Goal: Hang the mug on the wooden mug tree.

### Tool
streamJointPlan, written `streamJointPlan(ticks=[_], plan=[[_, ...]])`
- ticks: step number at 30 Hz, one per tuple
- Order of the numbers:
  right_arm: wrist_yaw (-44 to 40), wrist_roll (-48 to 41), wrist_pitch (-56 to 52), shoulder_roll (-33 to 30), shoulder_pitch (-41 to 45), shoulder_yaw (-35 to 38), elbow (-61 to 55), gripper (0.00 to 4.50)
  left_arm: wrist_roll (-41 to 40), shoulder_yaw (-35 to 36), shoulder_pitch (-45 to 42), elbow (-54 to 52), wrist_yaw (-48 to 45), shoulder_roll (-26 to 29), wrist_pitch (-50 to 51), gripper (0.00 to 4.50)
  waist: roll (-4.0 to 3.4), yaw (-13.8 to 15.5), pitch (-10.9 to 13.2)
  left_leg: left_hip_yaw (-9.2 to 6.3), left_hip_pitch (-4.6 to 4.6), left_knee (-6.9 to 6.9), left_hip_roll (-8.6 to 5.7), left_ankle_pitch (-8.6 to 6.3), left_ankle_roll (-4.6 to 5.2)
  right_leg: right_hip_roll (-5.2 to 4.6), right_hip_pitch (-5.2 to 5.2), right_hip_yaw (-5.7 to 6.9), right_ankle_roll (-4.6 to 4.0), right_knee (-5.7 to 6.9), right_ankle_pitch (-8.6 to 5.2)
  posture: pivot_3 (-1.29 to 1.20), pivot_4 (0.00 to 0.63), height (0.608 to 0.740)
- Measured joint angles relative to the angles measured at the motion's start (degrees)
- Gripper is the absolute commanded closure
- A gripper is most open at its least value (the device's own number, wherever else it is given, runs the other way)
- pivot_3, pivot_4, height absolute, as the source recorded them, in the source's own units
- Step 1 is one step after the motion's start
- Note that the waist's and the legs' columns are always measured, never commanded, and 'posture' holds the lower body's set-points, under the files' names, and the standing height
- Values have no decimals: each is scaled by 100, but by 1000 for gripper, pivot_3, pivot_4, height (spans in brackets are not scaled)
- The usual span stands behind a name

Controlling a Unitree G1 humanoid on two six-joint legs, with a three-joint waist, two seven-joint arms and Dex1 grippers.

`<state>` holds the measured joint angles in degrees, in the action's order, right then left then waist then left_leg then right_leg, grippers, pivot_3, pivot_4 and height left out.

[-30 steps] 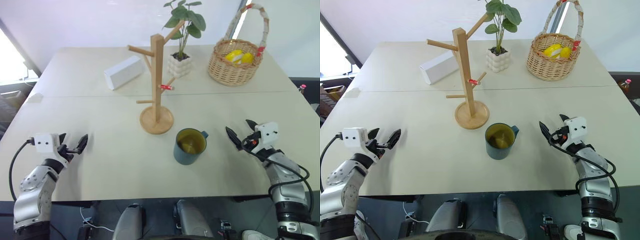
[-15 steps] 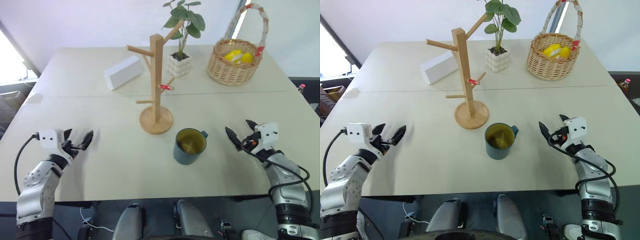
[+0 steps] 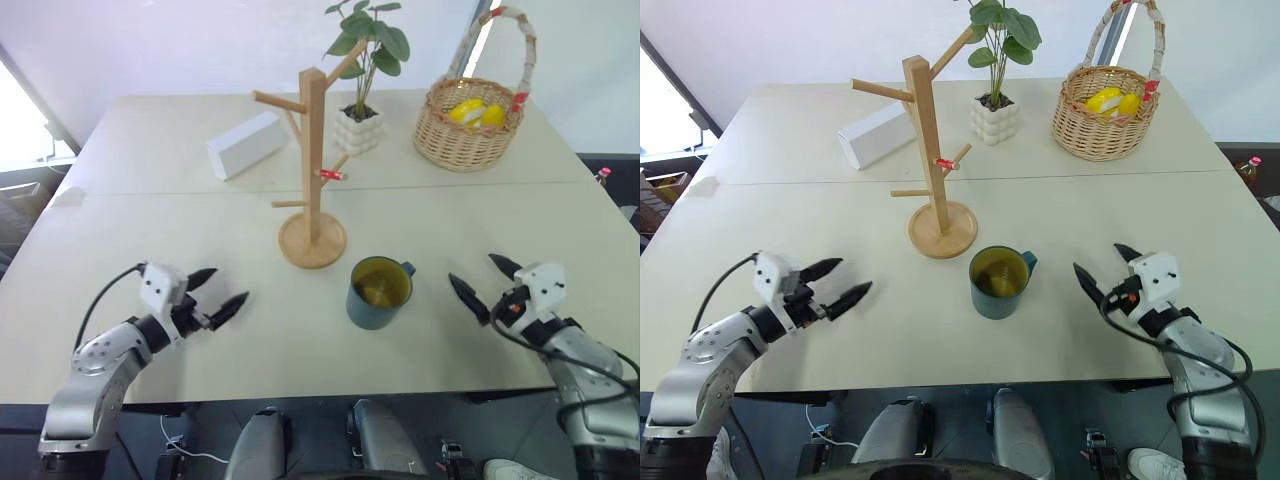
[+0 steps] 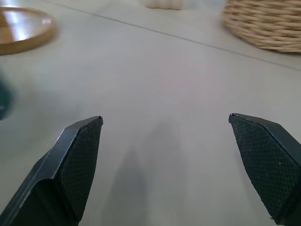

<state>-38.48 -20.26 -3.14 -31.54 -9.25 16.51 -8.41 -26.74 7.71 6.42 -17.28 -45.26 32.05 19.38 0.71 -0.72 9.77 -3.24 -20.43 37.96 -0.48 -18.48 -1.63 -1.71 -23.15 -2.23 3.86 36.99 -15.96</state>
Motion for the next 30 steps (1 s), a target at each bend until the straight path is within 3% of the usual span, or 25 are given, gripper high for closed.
streamJointPlan(ticks=[6, 13, 30], plan=[[-145, -42, -288, -97, -94, -191, -632, 39, 0, -429, -96, -138, -385, 110, 6, 0, 0, 4, 0, -1, 4, 1, 2, 0, 0, 4, 3, 0, -9, 0, -5, 0, 150, 740], [-97, -5, -390, 6, 406, -610, -706, 39, -12, -501, -190, -342, -578, 170, 9, 0, 0, 9, 1, 0, 2, 1, 1, 0, 0, 6, 2, 1, 7, -1, 4, 0, 150, 740], [-211, 159, 10, 394, 951, -1011, 200, 39, -6, -537, -21, -373, -582, 166, -29, 0, 0, 0, 1, -1, 3, 2, 0, 0, 0, 9, 2, 2, 9, 0, 5, 0, 150, 740]])
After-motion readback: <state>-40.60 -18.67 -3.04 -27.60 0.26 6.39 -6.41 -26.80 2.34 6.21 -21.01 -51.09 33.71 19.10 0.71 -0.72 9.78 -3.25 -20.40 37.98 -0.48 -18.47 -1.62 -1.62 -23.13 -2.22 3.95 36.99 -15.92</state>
